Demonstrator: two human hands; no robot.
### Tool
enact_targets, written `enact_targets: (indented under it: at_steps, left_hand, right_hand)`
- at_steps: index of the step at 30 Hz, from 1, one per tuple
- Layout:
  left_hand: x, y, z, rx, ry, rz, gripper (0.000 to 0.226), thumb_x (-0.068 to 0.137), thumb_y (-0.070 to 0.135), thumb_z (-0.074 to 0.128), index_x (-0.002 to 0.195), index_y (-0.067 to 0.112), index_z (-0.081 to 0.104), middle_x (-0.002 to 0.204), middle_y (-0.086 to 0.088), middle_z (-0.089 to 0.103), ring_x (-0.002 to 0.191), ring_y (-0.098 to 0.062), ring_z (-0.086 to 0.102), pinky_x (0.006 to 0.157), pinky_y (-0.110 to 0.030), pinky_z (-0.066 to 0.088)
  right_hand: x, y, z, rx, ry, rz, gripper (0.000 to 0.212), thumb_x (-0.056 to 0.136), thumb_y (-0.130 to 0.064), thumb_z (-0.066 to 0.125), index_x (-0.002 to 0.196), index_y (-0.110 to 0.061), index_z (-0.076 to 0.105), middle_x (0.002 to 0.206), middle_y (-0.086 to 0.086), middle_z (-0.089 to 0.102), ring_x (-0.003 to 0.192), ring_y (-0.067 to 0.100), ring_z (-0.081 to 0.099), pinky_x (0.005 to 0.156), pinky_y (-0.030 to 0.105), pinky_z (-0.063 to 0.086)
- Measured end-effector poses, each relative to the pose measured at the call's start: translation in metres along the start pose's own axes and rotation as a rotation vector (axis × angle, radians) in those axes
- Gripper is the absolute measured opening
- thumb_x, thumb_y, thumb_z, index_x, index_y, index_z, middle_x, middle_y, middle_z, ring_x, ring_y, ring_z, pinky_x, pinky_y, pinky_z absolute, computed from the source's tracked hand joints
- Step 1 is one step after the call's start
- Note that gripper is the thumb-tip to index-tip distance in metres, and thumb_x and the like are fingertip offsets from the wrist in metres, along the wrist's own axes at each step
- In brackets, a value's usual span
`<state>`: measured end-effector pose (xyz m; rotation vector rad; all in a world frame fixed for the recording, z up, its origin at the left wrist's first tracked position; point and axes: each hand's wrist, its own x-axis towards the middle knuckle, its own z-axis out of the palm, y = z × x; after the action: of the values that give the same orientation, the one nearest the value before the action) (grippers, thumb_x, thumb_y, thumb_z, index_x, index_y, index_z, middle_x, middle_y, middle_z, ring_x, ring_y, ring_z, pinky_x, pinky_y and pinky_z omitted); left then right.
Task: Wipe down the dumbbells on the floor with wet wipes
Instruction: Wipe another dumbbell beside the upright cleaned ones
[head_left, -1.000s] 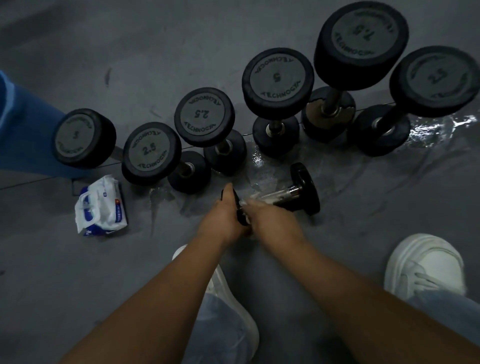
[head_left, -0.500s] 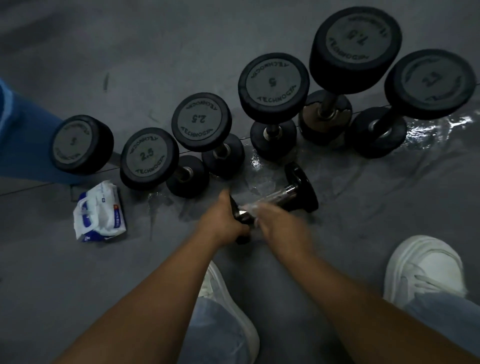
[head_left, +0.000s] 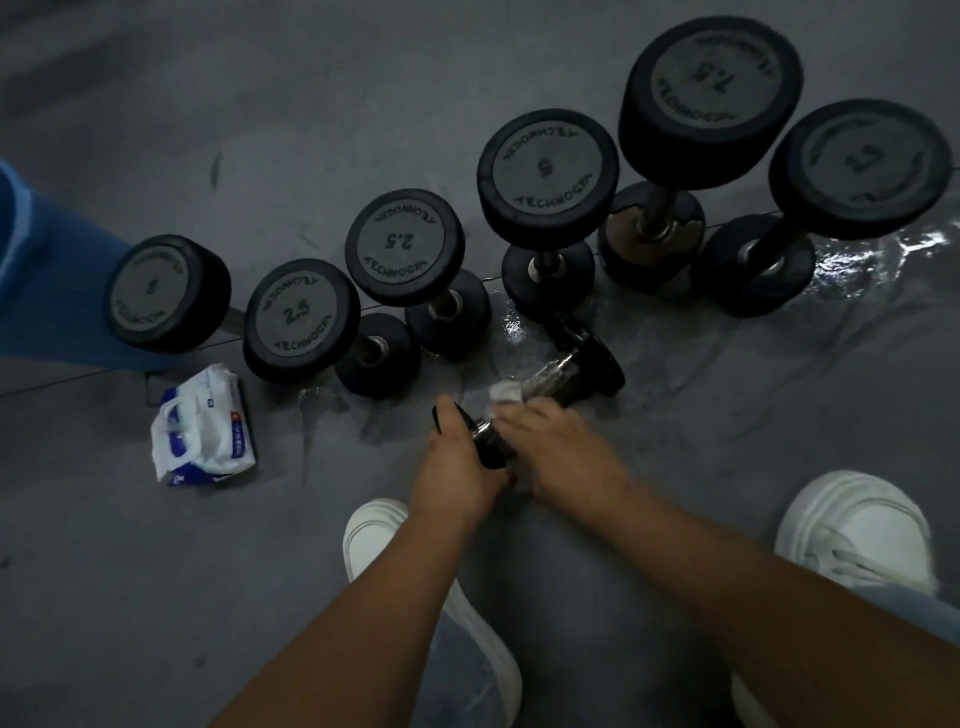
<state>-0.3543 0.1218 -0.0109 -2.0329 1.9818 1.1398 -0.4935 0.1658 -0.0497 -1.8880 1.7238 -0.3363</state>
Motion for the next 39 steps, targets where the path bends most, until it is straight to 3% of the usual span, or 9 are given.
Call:
enact_targets:
  at_steps: [3, 7, 10, 18, 20, 25, 30, 36, 39]
  left_hand:
    - [0.000, -0.001, 0.001, -0.021, 0.011, 0.009, 0.103, 0.064, 0.020, 0.084, 0.144, 0.014, 0.019, 0.122, -0.011, 0.054, 0.103, -0.030, 0.059, 0.078, -0.028, 0.045]
    - [0.004, 0.001, -0.004, -0.115, -0.017, -0.024, 0.102, 0.068, 0.014, 0.080, 0.148, 0.019, 0.016, 0.117, -0.004, 0.055, 0.099, -0.024, 0.057, 0.077, -0.024, 0.042]
    - [0.007, 0.004, -0.014, -0.100, -0.047, -0.048, 0.102, 0.069, 0.014, 0.079, 0.149, 0.021, 0.017, 0.112, 0.000, 0.052, 0.093, -0.018, 0.051, 0.076, -0.023, 0.040]
    - [0.023, -0.001, -0.042, 0.175, -0.459, -0.006, 0.113, 0.063, 0.014, 0.086, 0.153, 0.028, 0.019, 0.130, -0.007, 0.057, 0.108, -0.025, 0.060, 0.079, -0.030, 0.056]
    - [0.021, -0.008, -0.039, 0.132, -0.474, -0.013, 0.119, 0.063, 0.014, 0.087, 0.155, 0.029, 0.013, 0.132, -0.008, 0.055, 0.108, -0.025, 0.060, 0.080, -0.031, 0.056]
    - [0.023, -0.015, -0.044, 0.010, -0.112, 0.102, 0.096, 0.078, 0.039, 0.080, 0.153, 0.028, 0.022, 0.129, -0.011, 0.060, 0.113, -0.027, 0.061, 0.095, -0.034, 0.050]
    - [0.024, -0.008, -0.032, -0.051, -0.272, 0.127, 0.106, 0.081, 0.023, 0.077, 0.157, 0.023, 0.002, 0.152, -0.011, 0.038, 0.131, -0.021, 0.046, 0.105, -0.025, 0.038]
    - [0.027, -0.011, -0.036, -0.068, -0.395, 0.092, 0.116, 0.077, 0.008, 0.074, 0.155, 0.028, -0.009, 0.143, -0.017, 0.044, 0.110, -0.020, 0.055, 0.073, -0.006, 0.040]
    - [0.029, -0.011, -0.036, -0.054, -0.393, 0.133, 0.117, 0.075, -0.002, 0.070, 0.155, 0.025, -0.010, 0.140, -0.015, 0.043, 0.106, -0.017, 0.054, 0.064, -0.002, 0.040]
  right_hand:
    - [0.003, 0.006, -0.009, 0.216, 0.177, 0.262, 0.066, 0.076, -0.005, 0.048, 0.136, -0.031, 0.043, 0.147, -0.011, 0.040, 0.114, 0.028, 0.055, 0.090, 0.044, 0.050]
    - [0.007, -0.010, -0.013, 0.163, -0.103, 0.144, 0.065, 0.084, -0.012, 0.050, 0.144, -0.033, 0.034, 0.156, -0.020, 0.019, 0.122, 0.024, 0.054, 0.092, 0.041, 0.050]
    - [0.027, -0.007, -0.028, 0.000, -0.122, 0.199, 0.065, 0.088, -0.009, 0.048, 0.146, -0.033, 0.028, 0.158, -0.014, 0.020, 0.125, 0.026, 0.051, 0.090, 0.041, 0.049]
    - [-0.001, -0.014, -0.016, 0.007, -0.241, 0.356, 0.032, 0.091, -0.022, 0.054, 0.123, -0.025, 0.057, 0.124, 0.007, 0.061, 0.111, 0.028, 0.060, 0.089, 0.033, 0.049]
    - [-0.018, -0.017, -0.005, 0.070, -0.151, 0.355, 0.036, 0.095, -0.026, 0.048, 0.130, -0.028, 0.053, 0.137, -0.001, 0.054, 0.116, 0.024, 0.058, 0.093, 0.034, 0.049]
    - [-0.033, -0.045, 0.019, 0.093, -0.110, 0.163, 0.069, 0.089, -0.003, 0.042, 0.150, -0.030, 0.023, 0.159, -0.017, 0.009, 0.117, 0.025, 0.054, 0.086, 0.039, 0.052]
    - [-0.031, -0.037, 0.013, 0.093, -0.138, 0.126, 0.068, 0.088, -0.001, 0.044, 0.148, -0.030, 0.028, 0.158, -0.022, 0.005, 0.122, 0.022, 0.048, 0.083, 0.036, 0.049]
    - [-0.020, -0.036, 0.017, 0.186, 0.127, 0.107, 0.052, 0.086, -0.014, 0.041, 0.137, -0.027, 0.044, 0.146, -0.012, 0.041, 0.110, 0.025, 0.059, 0.078, 0.042, 0.057]
    - [0.004, -0.028, -0.003, -0.004, 0.174, 0.167, 0.058, 0.080, -0.005, 0.050, 0.137, -0.019, 0.047, 0.147, -0.005, 0.043, 0.109, 0.024, 0.055, 0.079, 0.037, 0.054]
